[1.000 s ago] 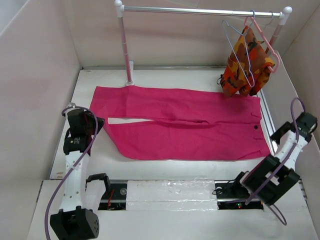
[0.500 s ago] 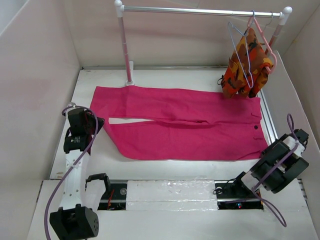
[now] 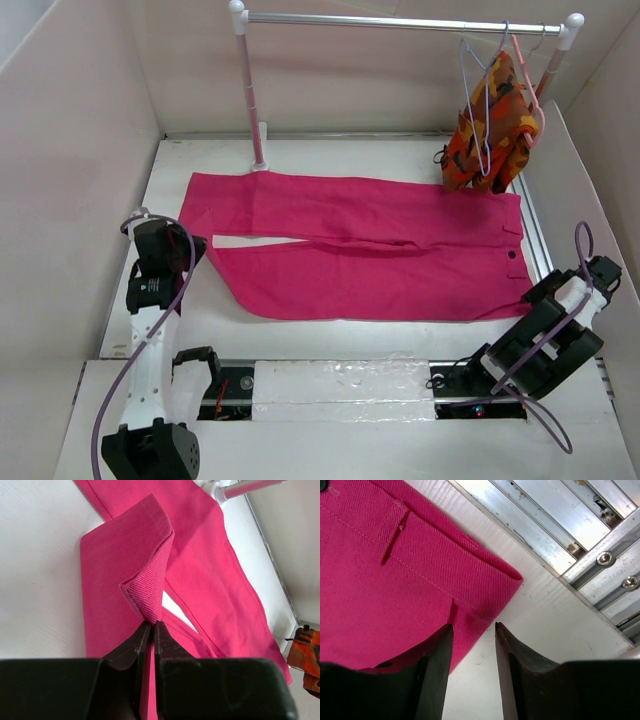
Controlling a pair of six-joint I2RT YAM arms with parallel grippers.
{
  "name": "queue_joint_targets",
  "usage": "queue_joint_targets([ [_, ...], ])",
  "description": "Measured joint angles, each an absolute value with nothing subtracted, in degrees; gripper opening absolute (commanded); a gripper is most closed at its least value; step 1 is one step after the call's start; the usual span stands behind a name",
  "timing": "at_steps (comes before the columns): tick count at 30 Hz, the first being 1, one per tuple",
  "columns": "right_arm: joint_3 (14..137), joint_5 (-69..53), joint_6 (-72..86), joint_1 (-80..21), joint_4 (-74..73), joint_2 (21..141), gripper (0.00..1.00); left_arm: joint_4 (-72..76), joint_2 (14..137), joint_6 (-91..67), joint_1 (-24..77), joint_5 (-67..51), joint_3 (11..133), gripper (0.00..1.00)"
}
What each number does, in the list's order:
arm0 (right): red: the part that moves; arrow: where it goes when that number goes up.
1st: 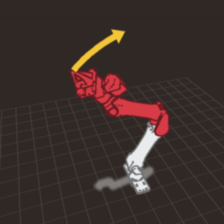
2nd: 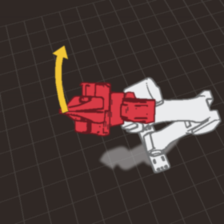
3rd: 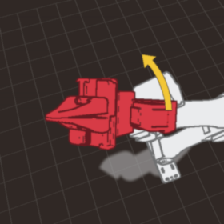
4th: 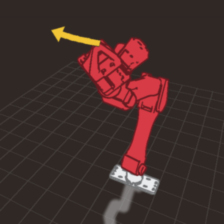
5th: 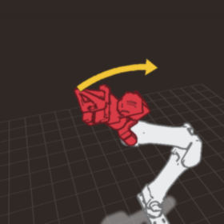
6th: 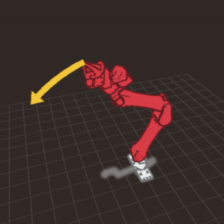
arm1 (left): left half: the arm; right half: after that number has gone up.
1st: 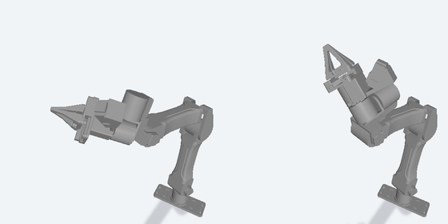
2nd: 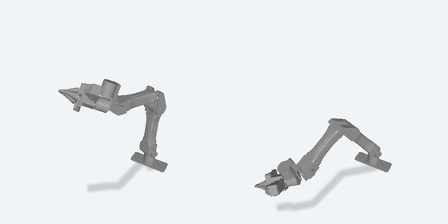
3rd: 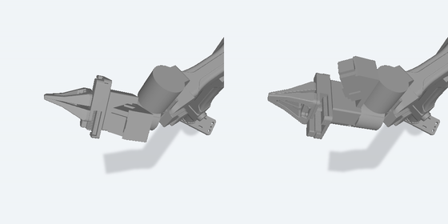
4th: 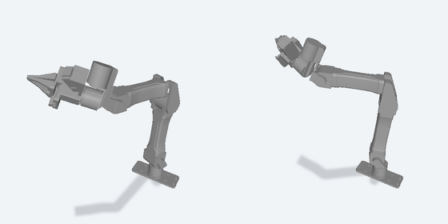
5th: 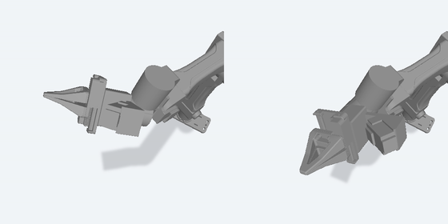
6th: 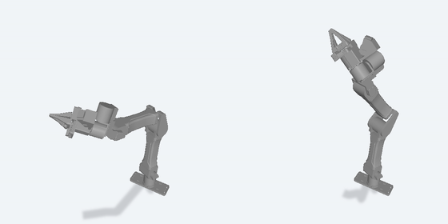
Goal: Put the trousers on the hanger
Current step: Fold the trousers at the center of the board.
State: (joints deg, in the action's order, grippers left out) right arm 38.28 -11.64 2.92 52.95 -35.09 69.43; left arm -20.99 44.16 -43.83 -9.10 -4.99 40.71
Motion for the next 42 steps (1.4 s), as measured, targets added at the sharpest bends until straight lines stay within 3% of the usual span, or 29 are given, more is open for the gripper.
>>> queue_joint_targets([
  [8,36.9,-11.8,3.1,52.9,-31.7,74.9,0.46,-21.2,44.3,-43.0,-9.1,-3.7,40.2,0.00],
  [13,36.9,-11.6,2.8,53.0,-31.2,75.0,0.41,-22.1,46.3,-41.6,-9.6,0.2,41.7,0.00],
  [15,36.6,-11.4,2.5,52.9,-31.2,74.7,0.27,-22.3,47.3,-41.0,-10.0,2.3,43.4,0.00],
  [16,36.6,-11.2,2.4,53.0,-31.4,74.6,0.11,-22.3,47.7,-40.7,-10.2,3.2,44.3,0.00],
  [17,36.6,-11.0,2.3,52.9,-31.7,74.6,0.03,-22.3,48.0,-40.5,-10.3,4.0,45.0,0.00],
  [18,36.6,-11.0,2.4,52.9,-31.9,74.6,0.00,-22.3,48.2,-40.4,-10.5,4.8,45.6,0.00],
  [25,40.3,-9.5,1.2,51.5,-40.3,70.5,0.00,-22.6,51.4,-40.1,-11.0,7.9,47.8,0.00],
  [30,50.9,-8.2,1.4,45.4,-47.9,66.2,0.00,-23.0,56.3,-40.1,-11.0,9.5,51.4,0.00],
  [42,67.2,-4.4,2.5,34.2,-47.3,79.2,0.00,-23.4,66.7,-40.0,-11.0,14.6,57.2,0.00],
])
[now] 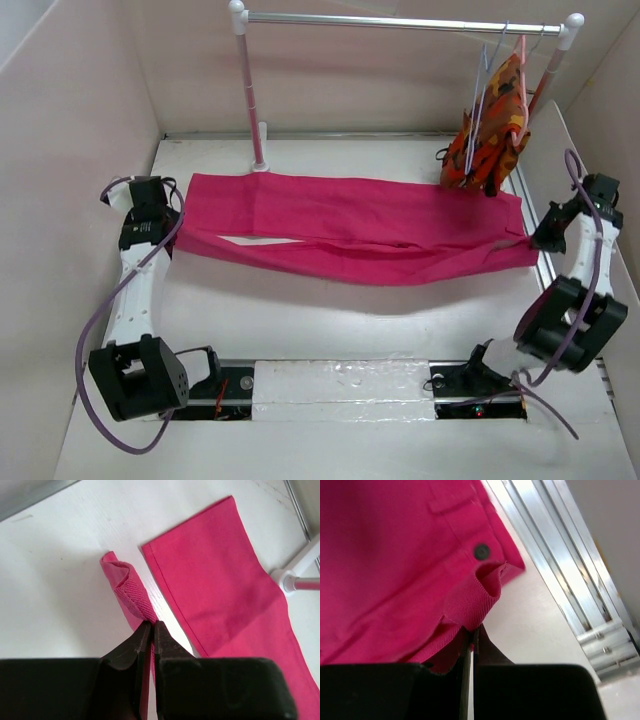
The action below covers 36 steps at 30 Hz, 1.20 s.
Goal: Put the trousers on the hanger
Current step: Fold the trousers at the center of the board.
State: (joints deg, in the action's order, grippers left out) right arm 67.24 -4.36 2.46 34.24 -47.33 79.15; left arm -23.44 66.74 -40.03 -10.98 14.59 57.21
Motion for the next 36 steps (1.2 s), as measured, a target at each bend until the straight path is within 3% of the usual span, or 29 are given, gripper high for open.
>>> queue_joint_targets([
  [8,85.1,-7.4,6.0,29.3,-43.7,98.9,0.00,-21.6,72.2,-39.5,-11.0,18.5,63.3,0.00],
  [14,100.0,-10.5,8.6,28.6,-43.3,111.5,0.00,-17.8,89.1,-38.5,-9.5,19.5,76.7,0.00],
  [15,102.3,-10.8,9.0,28.1,-43.1,113.9,0.07,-17.4,92.8,-37.9,-8.9,19.5,79.9,0.07],
  [16,104.5,-11.0,9.4,27.7,-43.0,116.2,0.38,-17.2,96.9,-37.3,-8.4,19.2,83.3,0.23],
  [18,107.3,-11.0,9.9,26.9,-41.7,120.3,0.64,-18.7,105.2,-36.0,-8.1,18.5,91.8,0.30],
  [20,108.0,-11.2,10.2,26.7,-39.6,122.9,0.70,-19.5,112.5,-35.2,-8.3,18.2,99.2,0.37],
  [21,108.0,-11.4,10.2,26.6,-39.2,123.5,0.72,-19.3,114.4,-34.4,-8.4,18.0,100.2,0.49],
  [22,107.9,-11.5,10.3,26.5,-38.9,123.9,0.74,-19.4,115.0,-33.6,-8.4,17.9,99.9,0.70],
  [25,106.8,-12.5,10.7,26.5,-37.7,123.3,0.76,-20.0,112.9,-32.3,-9.0,16.5,95.6,0.77],
  [27,103.3,-13.3,10.7,26.5,-35.2,120.6,0.74,-20.4,109.9,-32.3,-9.6,15.4,93.4,0.76],
  [29,97.2,-14.0,10.7,26.5,-32.9,115.5,0.66,-18.9,103.8,-32.6,-10.5,14.6,88.1,0.71],
  [32,84.8,-15.2,10.8,26.5,-28.8,104.7,0.22,-15.8,89.2,-34.0,-11.4,13.4,74.1,0.69],
  [33,80.4,-15.6,11.1,26.5,-28.5,99.9,0.00,-14.4,84.1,-34.7,-11.7,13.1,69.1,0.69],
  [36,70.5,-16.3,11.5,26.2,-22.2,90.8,0.00,-12.6,76.2,-36.5,-12.3,11.6,59.4,0.66],
])
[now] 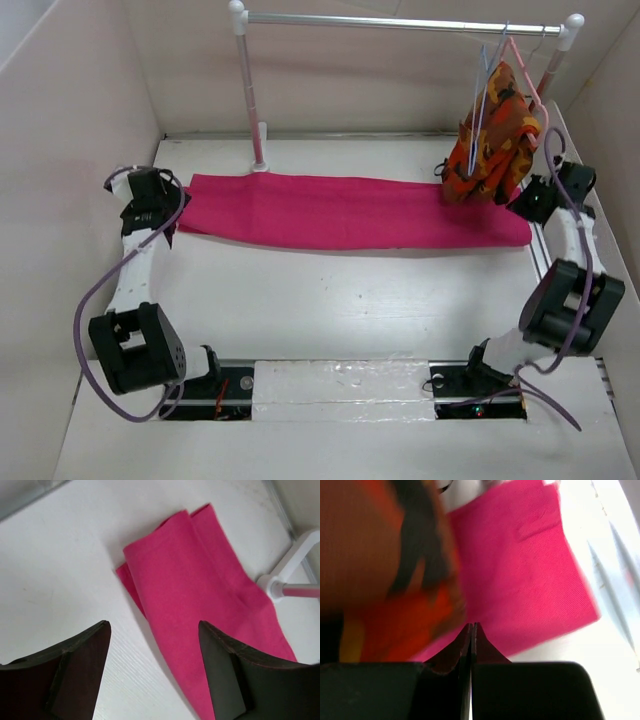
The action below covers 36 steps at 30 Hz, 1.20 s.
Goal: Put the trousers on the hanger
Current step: Fold the trousers at the center of the board.
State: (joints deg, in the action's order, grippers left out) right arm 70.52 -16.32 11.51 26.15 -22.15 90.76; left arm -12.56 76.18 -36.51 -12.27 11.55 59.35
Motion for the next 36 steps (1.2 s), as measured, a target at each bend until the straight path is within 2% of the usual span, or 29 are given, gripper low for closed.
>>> queue_joint_targets([
  [1,66.5,-16.9,11.4,26.0,-20.7,87.6,0.00,-12.3,76.1,-37.0,-12.8,10.5,58.0,0.61],
  [3,59.8,-18.4,11.3,25.7,-19.0,83.2,0.09,-11.2,79.1,-37.9,-14.3,7.4,57.5,0.59],
  [6,54.0,-20.6,10.2,24.9,-18.6,81.8,0.34,-8.5,87.0,-39.2,-18.1,2.3,57.5,0.55],
  [9,50.6,-21.9,8.3,22.5,-19.0,80.8,0.38,-6.9,92.8,-40.5,-21.1,-1.9,57.6,0.55],
  [17,45.7,-25.0,6.2,10.9,-16.8,75.9,0.38,-2.1,101.4,-43.7,-21.4,-8.1,61.3,0.49],
  [20,44.2,-25.3,5.8,6.8,-16.3,75.9,0.38,-0.3,102.8,-44.4,-20.9,-9.0,61.4,0.28],
  [21,43.9,-25.1,5.5,5.6,-16.4,75.9,0.38,0.2,103.0,-44.8,-20.6,-9.0,61.4,0.11],
  [23,43.1,-24.9,5.1,3.8,-16.0,75.9,0.38,0.7,103.0,-45.1,-20.3,-8.9,61.5,0.00],
  [32,41.3,-24.0,2.3,3.1,-15.8,78.7,0.38,-7.5,99.2,-44.2,-18.5,-6.8,66.6,0.01],
  [33,41.3,-24.0,1.7,3.2,-15.8,79.1,0.38,-9.1,98.0,-43.8,-18.5,-6.4,67.4,0.23],
  [36,41.5,-24.1,0.3,3.3,-15.8,80.7,0.38,-13.7,96.5,-42.0,-18.5,-5.0,72.6,0.54],
])
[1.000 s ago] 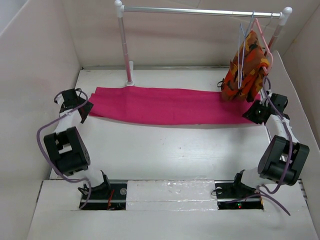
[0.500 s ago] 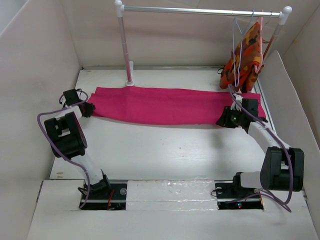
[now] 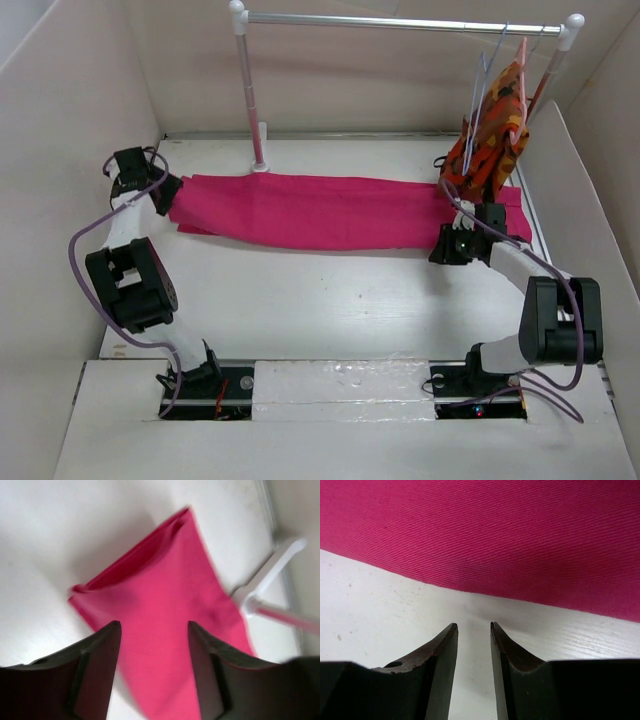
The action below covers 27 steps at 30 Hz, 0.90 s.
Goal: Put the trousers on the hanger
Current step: Fold the trousers at the center of the board.
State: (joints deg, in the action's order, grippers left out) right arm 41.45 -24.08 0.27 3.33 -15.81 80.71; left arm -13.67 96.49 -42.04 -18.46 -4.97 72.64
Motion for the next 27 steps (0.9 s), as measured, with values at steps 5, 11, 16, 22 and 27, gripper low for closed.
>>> queue_joint_targets([
  [5,42.2,-24.5,-0.8,3.4,-15.9,83.1,0.38,-16.6,100.1,-39.8,-18.5,-3.4,80.1,0.80],
  [11,43.1,-24.7,-1.3,3.2,-15.9,83.2,0.37,-20.0,103.3,-37.4,-18.5,-0.8,81.2,0.73],
  [16,43.1,-24.6,-2.0,1.3,-16.1,83.1,0.00,-21.1,111.6,-35.8,-17.7,2.1,88.7,0.65],
  [22,43.1,-25.3,-2.0,-0.2,-16.2,82.3,0.05,-23.2,117.3,-33.3,-16.0,6.8,97.0,0.36],
  [27,43.6,-25.3,-1.9,-3.9,-16.3,82.3,0.08,-26.7,121.4,-30.6,-13.1,9.8,109.4,0.28],
])
